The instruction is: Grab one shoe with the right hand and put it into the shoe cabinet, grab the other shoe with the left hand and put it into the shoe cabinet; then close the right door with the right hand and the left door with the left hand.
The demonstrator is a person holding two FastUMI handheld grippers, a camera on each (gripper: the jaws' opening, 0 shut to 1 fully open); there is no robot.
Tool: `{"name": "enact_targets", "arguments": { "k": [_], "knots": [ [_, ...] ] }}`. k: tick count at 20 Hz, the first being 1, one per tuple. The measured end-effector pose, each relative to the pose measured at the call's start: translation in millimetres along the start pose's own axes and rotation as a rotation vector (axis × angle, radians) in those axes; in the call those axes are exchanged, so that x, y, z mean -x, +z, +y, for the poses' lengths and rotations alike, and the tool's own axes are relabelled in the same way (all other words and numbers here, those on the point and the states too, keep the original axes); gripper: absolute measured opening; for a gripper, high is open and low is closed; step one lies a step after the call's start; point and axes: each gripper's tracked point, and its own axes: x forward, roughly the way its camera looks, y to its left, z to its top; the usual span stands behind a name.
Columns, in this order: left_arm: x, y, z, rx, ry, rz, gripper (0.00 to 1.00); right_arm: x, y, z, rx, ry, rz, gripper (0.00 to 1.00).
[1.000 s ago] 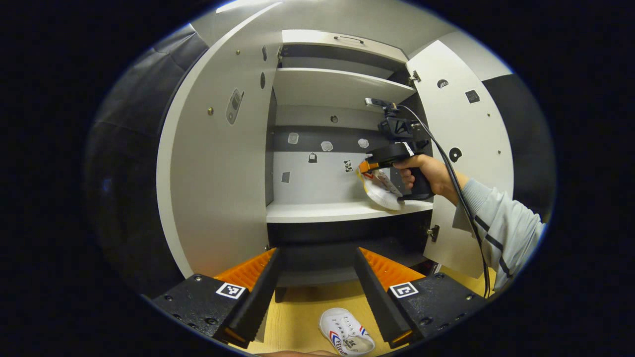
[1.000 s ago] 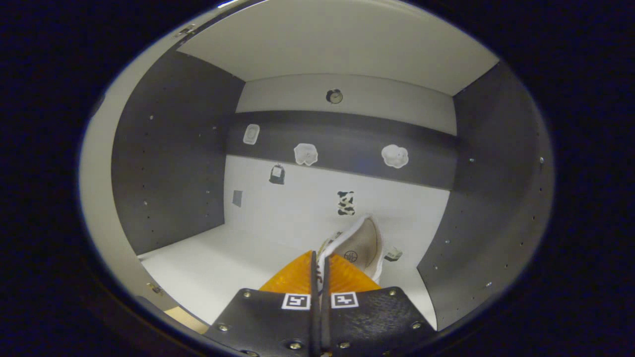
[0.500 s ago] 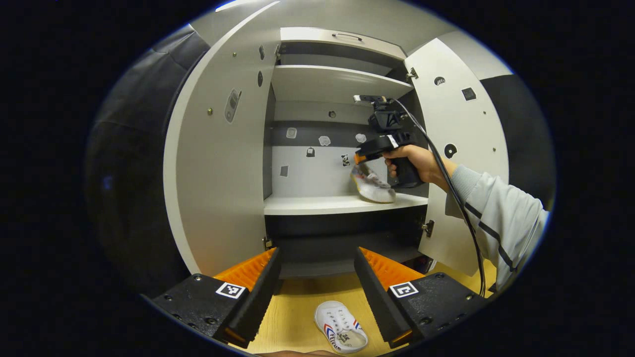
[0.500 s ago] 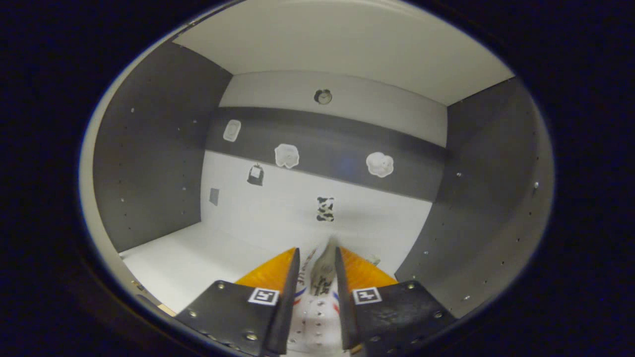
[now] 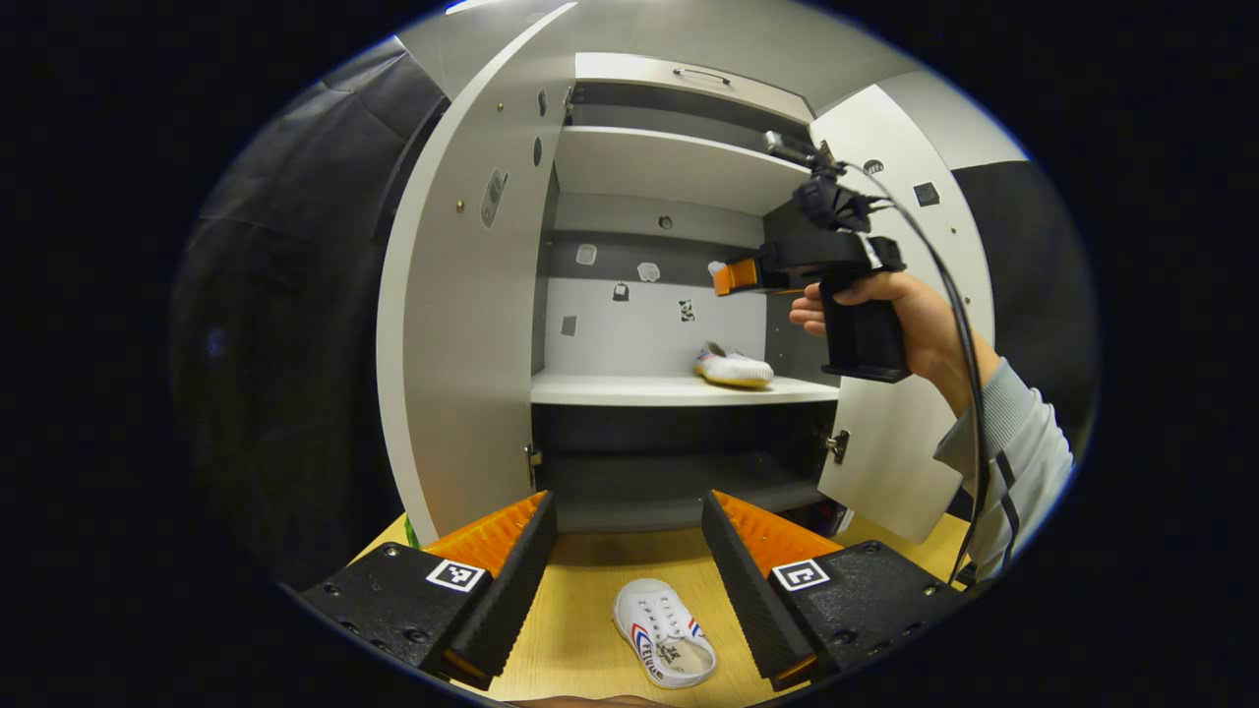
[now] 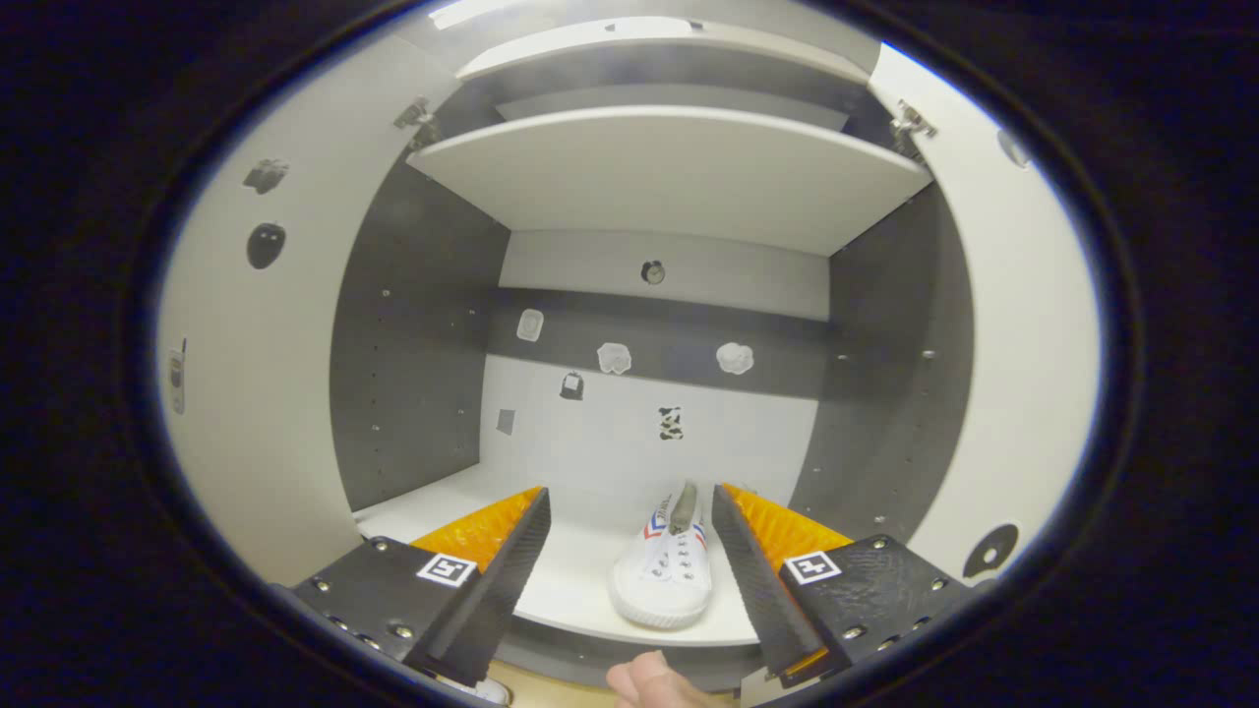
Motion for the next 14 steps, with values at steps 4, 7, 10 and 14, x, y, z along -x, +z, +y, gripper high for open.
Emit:
{"name": "enact_targets", "arguments": {
  "k": [4,7,10,14],
  "knots": [
    [-1,-45,3,0.04,0.005,0.1,0.91,81,-9,-1,0.017,-0.071,-0.065,0.98],
    [-3,-89,3,0.069,0.001,0.207,0.93,141,-21,9,-0.047,-0.061,-0.102,0.98],
    [-7,-129,-2,0.058,-0.012,0.318,0.96,192,-43,8,-0.087,-0.083,-0.129,0.98],
    [-18,-170,-7,0.041,-0.014,0.408,0.96,239,-50,2,-0.093,-0.156,-0.17,0.98]
  ]
}}
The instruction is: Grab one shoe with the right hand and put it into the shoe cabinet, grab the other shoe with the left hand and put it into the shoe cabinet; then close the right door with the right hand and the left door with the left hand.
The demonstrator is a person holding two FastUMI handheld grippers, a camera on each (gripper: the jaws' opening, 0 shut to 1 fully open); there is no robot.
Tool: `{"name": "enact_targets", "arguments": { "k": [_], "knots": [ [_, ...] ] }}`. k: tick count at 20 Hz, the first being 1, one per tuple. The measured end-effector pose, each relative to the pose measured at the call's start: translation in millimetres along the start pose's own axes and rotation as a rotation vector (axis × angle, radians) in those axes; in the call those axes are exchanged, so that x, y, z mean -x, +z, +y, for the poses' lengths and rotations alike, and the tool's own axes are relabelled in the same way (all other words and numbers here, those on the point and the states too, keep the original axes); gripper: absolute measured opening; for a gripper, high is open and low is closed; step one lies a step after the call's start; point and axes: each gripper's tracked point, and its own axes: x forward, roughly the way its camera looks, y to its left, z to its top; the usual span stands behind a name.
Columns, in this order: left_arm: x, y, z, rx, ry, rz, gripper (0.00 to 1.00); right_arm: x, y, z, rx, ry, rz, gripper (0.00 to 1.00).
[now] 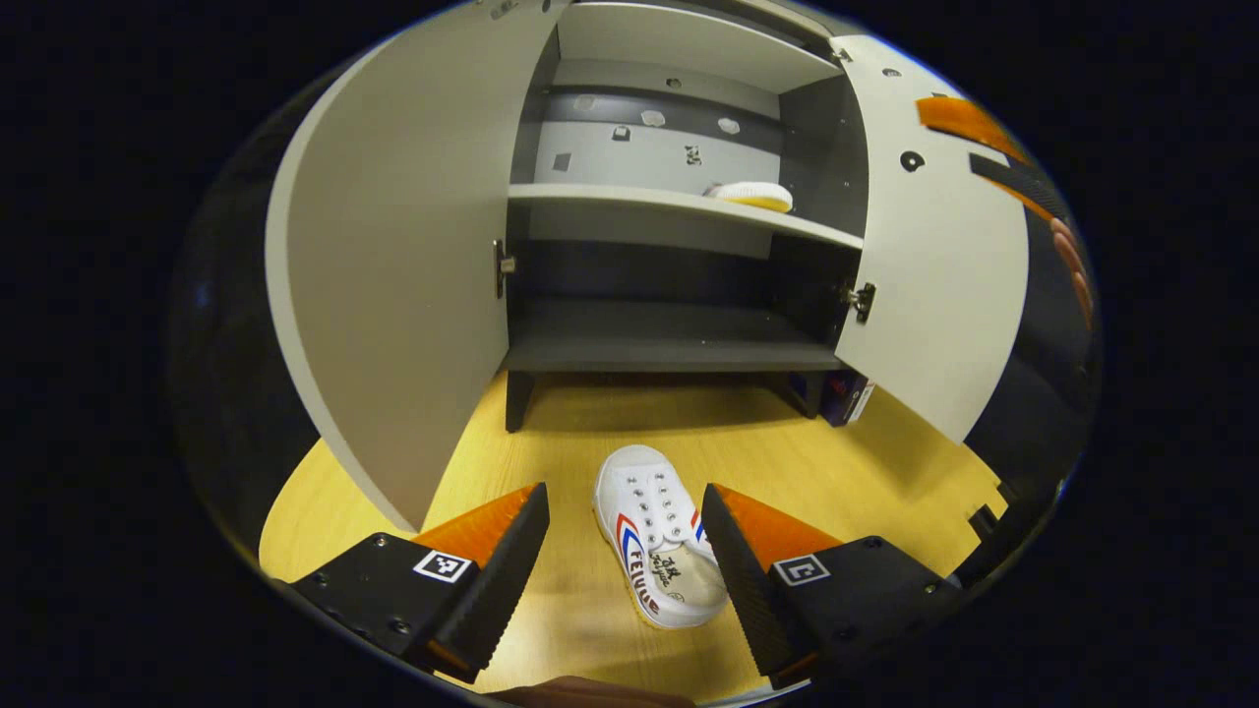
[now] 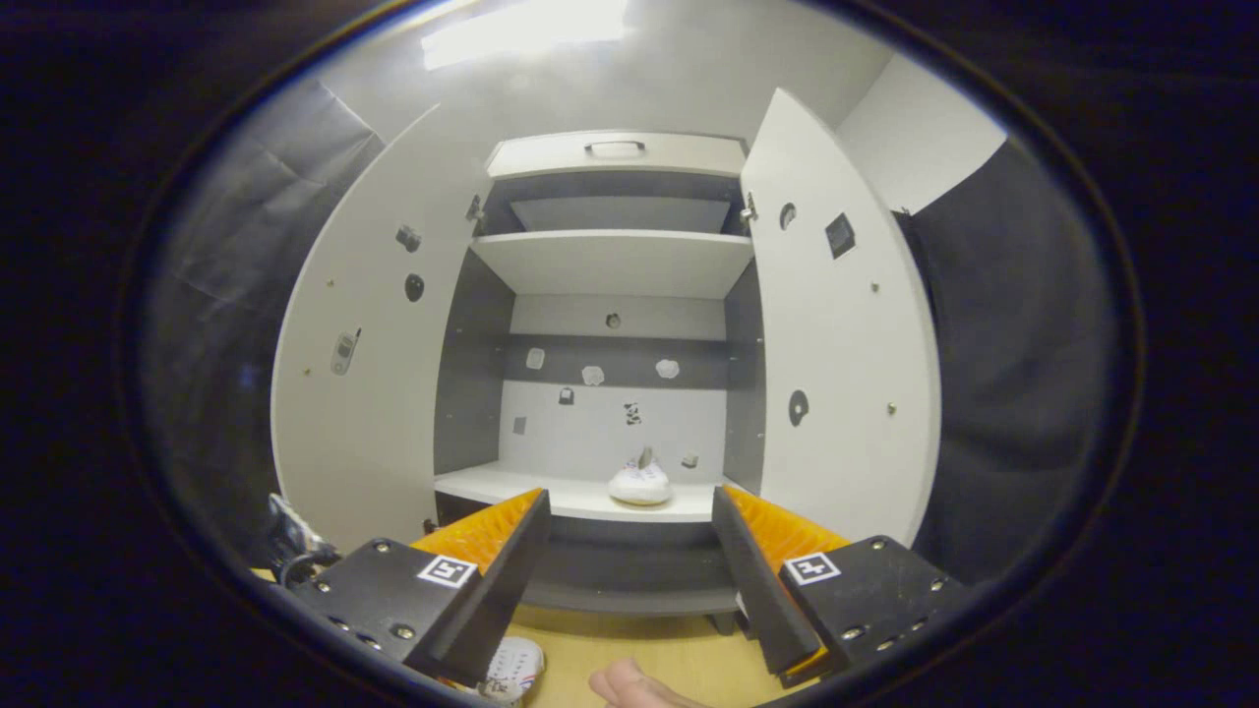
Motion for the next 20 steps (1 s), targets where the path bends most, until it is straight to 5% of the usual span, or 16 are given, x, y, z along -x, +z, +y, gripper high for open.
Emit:
{"name": "enact_targets", "arguments": {
  "k": [5,9,15,17,20],
  "knots": [
    [-38,-57,-6,-0.007,-0.009,0.172,0.96,46,-16,-22,-0.117,-0.066,-0.022,0.98],
    [-58,-83,7,-0.02,0.037,0.251,0.93,52,-25,-46,-0.063,-0.146,-0.032,0.98],
    [-69,-93,12,-0.015,0.045,0.303,0.86,56,-42,-22,-0.089,-0.06,0.012,1.0],
    [-69,-95,-2,-0.061,0.003,0.314,0.76,63,-41,-27,-0.079,-0.07,0.011,1.0],
    [-67,-93,7,-0.147,0.059,0.268,0.04,79,-28,-38,-0.084,-0.081,-0.016,1.0]
  ]
}}
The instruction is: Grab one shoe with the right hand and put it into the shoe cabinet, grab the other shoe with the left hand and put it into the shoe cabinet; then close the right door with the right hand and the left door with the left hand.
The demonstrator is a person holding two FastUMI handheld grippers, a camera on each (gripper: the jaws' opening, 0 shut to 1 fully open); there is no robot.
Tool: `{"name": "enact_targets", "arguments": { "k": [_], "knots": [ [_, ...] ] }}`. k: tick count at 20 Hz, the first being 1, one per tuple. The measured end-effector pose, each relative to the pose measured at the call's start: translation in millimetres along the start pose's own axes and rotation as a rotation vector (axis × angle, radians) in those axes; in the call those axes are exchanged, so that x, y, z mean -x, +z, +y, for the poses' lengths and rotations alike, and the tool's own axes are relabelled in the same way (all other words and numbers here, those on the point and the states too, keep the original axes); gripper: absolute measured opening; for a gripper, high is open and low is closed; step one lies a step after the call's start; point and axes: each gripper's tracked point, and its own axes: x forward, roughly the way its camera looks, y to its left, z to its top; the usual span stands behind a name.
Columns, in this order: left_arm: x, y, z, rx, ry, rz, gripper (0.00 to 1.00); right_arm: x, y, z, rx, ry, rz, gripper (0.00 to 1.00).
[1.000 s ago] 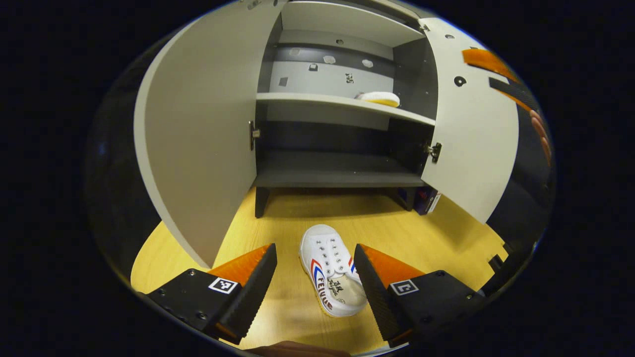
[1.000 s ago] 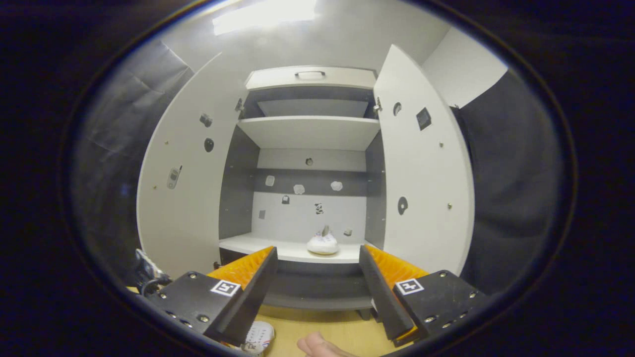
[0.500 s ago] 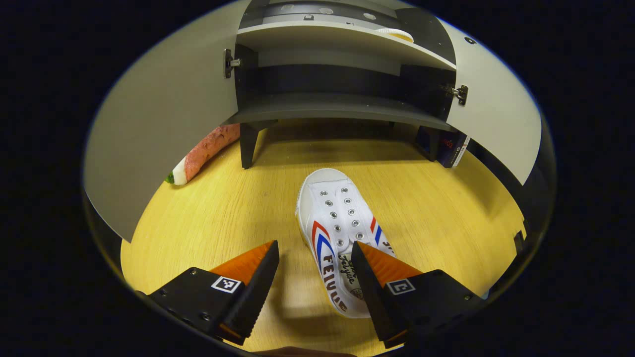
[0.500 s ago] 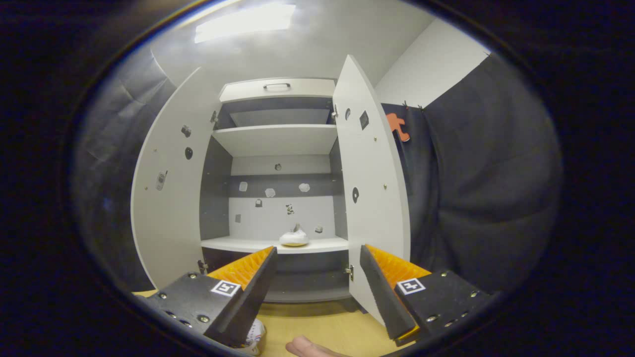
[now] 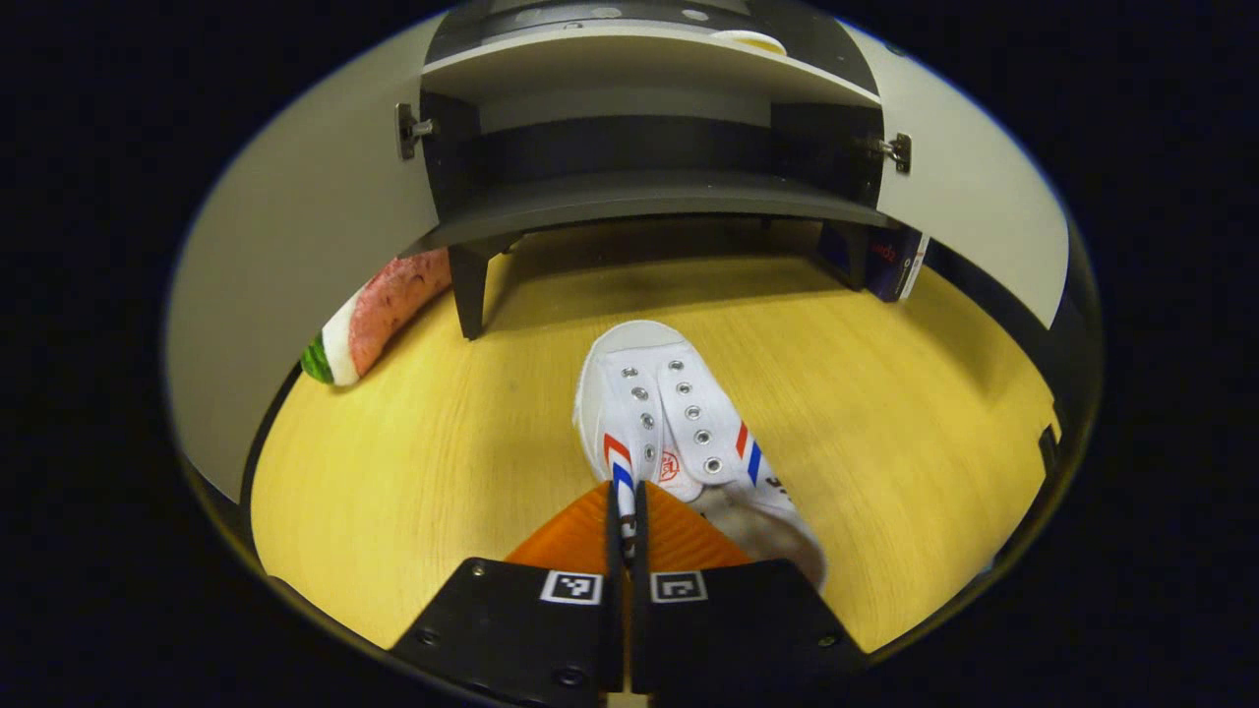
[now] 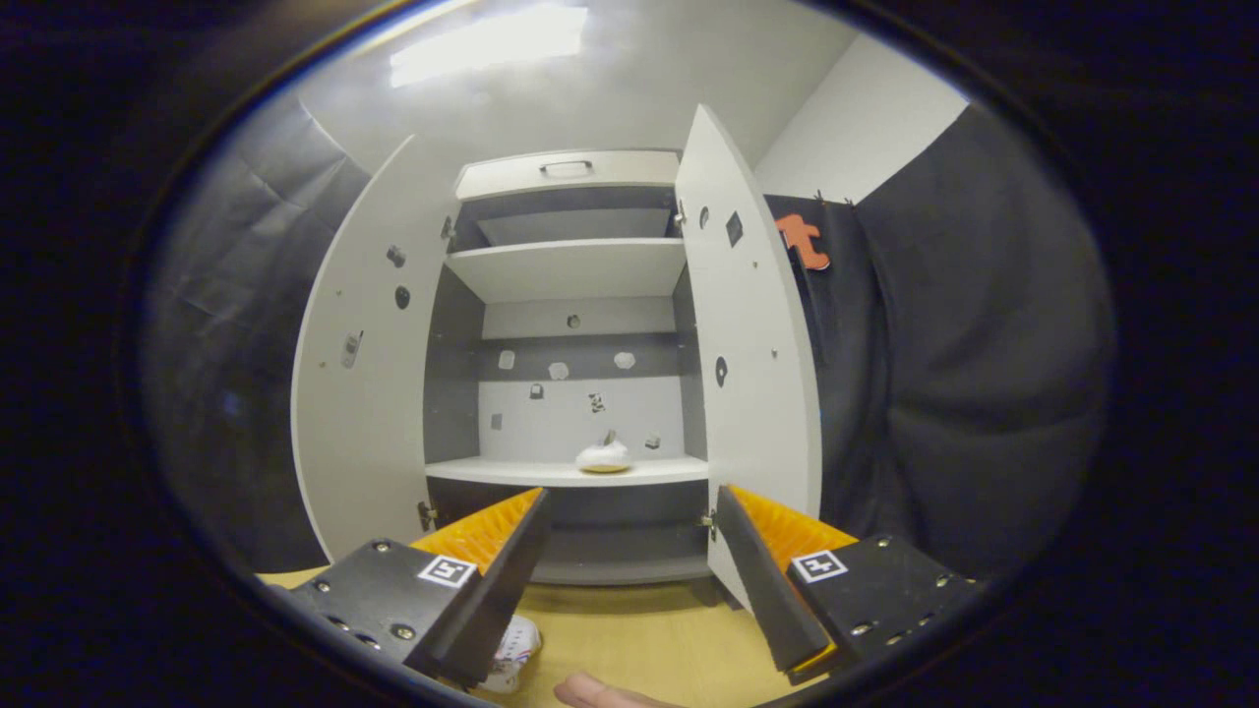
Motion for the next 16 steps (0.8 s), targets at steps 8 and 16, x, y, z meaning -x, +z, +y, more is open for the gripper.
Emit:
{"name": "enact_targets", "arguments": {
  "k": [8,16],
  "knots": [
    [67,46,-13,-0.055,0.018,-0.156,0.01,24,22,-30,-0.013,-0.043,-0.036,1.0],
    [155,151,-27,-0.072,-0.001,-0.424,0.0,38,28,-48,-0.007,-0.071,-0.048,1.0]
  ]
}}
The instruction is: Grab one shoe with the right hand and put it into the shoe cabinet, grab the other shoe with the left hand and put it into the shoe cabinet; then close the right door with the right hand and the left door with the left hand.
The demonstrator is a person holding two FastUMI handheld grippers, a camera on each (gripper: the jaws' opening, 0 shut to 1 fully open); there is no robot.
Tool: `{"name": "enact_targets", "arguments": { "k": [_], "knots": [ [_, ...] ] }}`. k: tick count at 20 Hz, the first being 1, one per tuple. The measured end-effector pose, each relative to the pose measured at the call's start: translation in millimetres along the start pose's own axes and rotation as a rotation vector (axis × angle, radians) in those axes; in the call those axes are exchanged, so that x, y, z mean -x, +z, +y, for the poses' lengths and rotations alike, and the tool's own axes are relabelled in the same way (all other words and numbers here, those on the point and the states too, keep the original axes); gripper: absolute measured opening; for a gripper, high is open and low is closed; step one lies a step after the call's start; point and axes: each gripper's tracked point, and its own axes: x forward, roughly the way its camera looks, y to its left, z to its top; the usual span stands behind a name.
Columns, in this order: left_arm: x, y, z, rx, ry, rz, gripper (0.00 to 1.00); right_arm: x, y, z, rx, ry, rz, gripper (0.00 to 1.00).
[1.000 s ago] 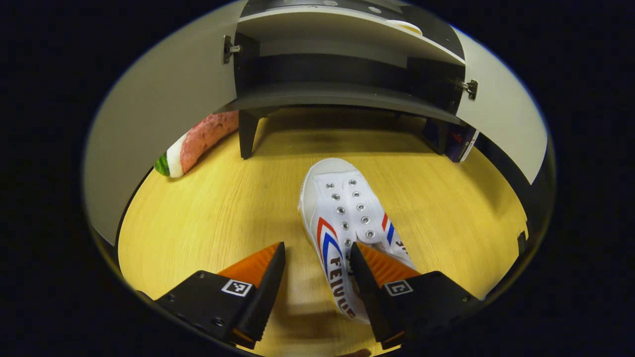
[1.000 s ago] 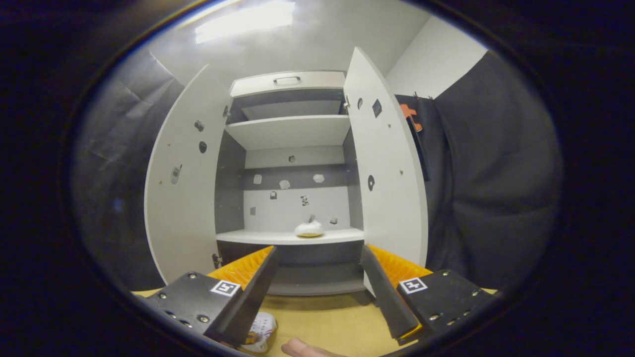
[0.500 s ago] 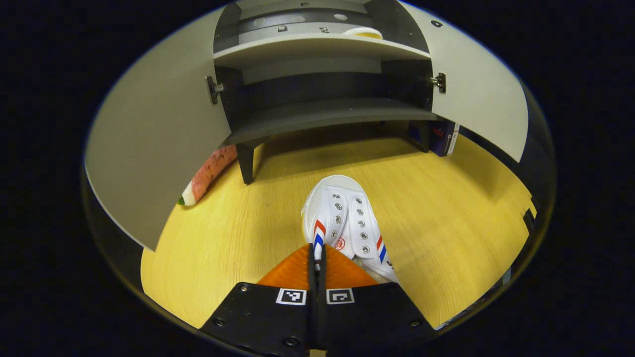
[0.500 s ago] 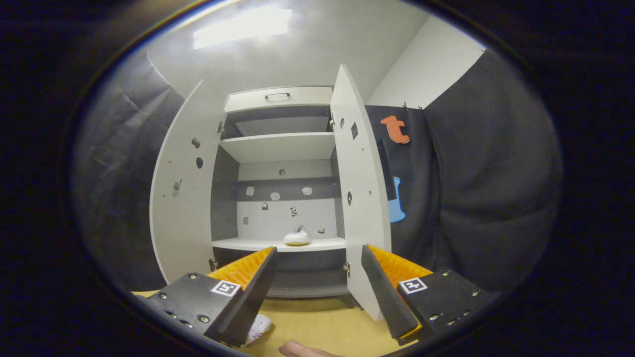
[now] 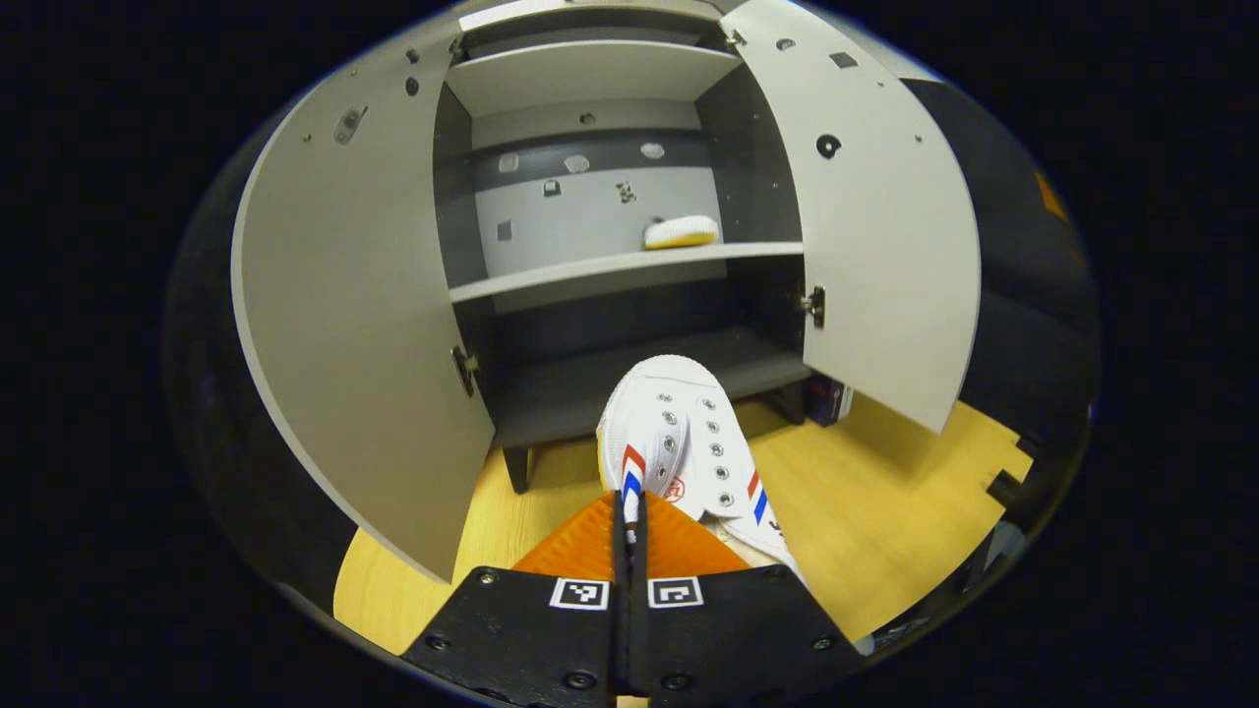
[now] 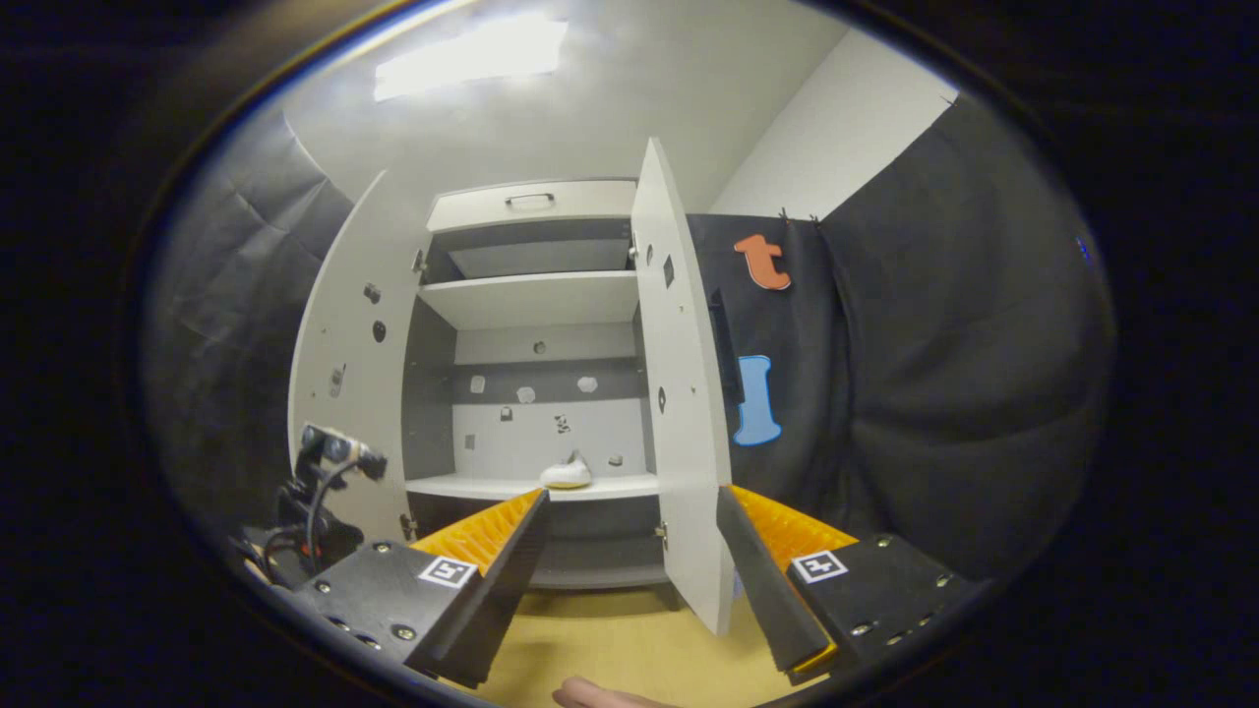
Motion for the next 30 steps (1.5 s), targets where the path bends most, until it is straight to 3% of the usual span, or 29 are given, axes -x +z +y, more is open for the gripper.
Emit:
{"name": "enact_targets", "arguments": {
  "k": [9,19,24,30],
  "knots": [
    [-14,140,24,0.054,0.041,-0.198,0.0,-1,6,-14,-0.003,0.0,-0.002,1.0],
    [-114,276,56,0.164,0.121,-0.251,0.0,-32,41,-19,-0.046,0.081,-0.034,0.97],
    [-181,299,80,0.197,0.144,-0.197,0.0,-43,47,-18,-0.002,0.095,-0.053,1.0],
    [-248,258,94,0.207,0.17,-0.056,0.0,-44,41,-17,-0.024,0.121,-0.027,1.0]
  ]
}}
